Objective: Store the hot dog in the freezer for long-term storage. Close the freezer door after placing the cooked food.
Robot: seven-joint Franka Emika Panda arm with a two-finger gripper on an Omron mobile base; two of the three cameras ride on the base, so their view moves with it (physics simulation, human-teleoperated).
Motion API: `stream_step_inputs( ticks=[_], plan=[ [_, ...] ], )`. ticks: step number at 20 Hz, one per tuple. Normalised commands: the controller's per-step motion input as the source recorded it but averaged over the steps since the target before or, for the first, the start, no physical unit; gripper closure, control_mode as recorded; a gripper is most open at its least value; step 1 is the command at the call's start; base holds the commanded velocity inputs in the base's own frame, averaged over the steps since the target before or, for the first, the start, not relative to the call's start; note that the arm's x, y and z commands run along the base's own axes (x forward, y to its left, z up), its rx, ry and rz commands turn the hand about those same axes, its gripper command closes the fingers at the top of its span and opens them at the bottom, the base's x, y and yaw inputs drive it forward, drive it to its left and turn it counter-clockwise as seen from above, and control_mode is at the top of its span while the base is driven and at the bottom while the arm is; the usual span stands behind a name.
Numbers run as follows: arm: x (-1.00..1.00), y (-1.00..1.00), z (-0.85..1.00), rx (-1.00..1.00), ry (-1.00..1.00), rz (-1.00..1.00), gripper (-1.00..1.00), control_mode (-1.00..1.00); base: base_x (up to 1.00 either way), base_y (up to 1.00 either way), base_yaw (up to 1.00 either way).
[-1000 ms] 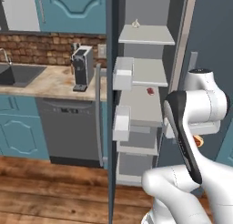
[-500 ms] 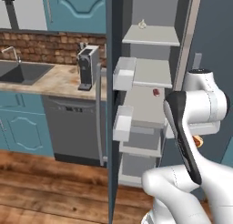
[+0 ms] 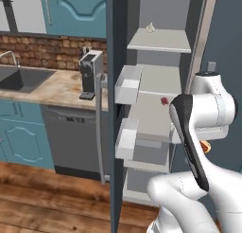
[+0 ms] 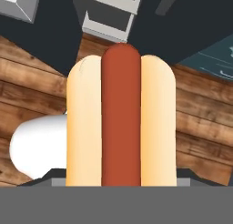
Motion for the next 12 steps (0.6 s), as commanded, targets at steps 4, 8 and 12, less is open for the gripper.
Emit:
stream_step_inputs(
  ticks=[4,8,12],
  plan=[
    [0.00,0.00,0.00,0.00,0.00,0.00,1.00,1.00,0.47,-0.18,0.04],
    [0.00,0.00,0.00,0.00,0.00,0.00,1.00,1.00,0.37,-0.11,0.02],
    [0.00,0.00,0.00,0.00,0.00,0.00,1.00,1.00,0.14,-0.05,0.04]
  ],
)
